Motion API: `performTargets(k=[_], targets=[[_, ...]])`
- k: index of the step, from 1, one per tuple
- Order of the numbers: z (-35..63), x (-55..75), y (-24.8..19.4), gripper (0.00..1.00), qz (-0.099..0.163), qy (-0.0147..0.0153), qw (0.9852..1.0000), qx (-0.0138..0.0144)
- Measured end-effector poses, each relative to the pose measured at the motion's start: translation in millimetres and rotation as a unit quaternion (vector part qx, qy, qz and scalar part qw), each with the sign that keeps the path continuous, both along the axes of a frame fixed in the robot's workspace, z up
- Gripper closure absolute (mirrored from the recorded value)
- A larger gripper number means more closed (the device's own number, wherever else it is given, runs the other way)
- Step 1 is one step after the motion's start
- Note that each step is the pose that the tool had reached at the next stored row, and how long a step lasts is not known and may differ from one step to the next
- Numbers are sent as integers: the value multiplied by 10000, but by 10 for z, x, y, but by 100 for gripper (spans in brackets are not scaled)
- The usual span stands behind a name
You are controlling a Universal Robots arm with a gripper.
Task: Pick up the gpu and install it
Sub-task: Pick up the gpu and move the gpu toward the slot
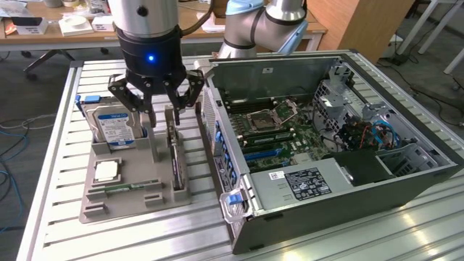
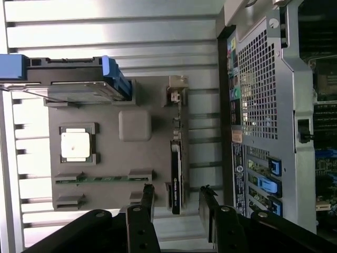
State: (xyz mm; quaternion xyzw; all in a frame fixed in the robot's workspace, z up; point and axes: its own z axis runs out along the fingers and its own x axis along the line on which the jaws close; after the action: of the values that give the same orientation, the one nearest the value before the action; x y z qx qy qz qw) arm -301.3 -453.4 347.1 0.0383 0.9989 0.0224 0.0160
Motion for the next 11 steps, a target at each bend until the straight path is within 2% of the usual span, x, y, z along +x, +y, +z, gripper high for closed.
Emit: performTargets(k=[9, 11], targets=[[-164, 0, 0, 53, 0, 0, 10000, 0], [-169, 0, 0, 53, 0, 1, 10000, -1]])
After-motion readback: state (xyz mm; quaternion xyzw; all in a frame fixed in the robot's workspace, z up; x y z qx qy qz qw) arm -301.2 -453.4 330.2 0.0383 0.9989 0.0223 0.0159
